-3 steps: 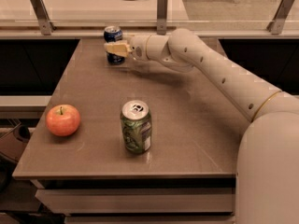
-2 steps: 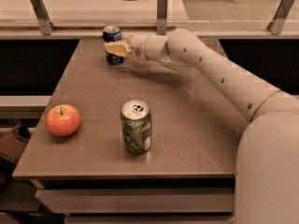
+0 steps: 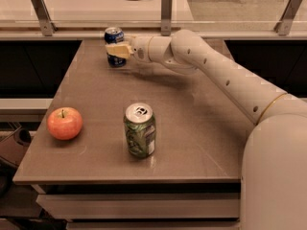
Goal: Pick pepsi can
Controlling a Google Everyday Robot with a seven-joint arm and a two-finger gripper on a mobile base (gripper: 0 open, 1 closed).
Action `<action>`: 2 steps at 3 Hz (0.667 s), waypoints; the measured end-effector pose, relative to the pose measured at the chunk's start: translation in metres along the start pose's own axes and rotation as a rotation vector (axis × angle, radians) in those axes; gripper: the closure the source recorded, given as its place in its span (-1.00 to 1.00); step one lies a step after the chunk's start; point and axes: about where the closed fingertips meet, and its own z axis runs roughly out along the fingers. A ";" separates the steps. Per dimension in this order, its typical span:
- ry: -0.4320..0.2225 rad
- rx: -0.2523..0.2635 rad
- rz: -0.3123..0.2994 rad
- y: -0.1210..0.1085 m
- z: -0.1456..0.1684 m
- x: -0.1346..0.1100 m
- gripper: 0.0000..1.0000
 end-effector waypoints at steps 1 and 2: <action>-0.010 -0.011 -0.006 0.001 -0.005 -0.012 1.00; -0.019 -0.022 -0.018 0.000 -0.017 -0.032 1.00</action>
Offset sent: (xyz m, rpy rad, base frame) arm -0.0069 -0.0298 0.0646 0.0121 -0.0439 0.0311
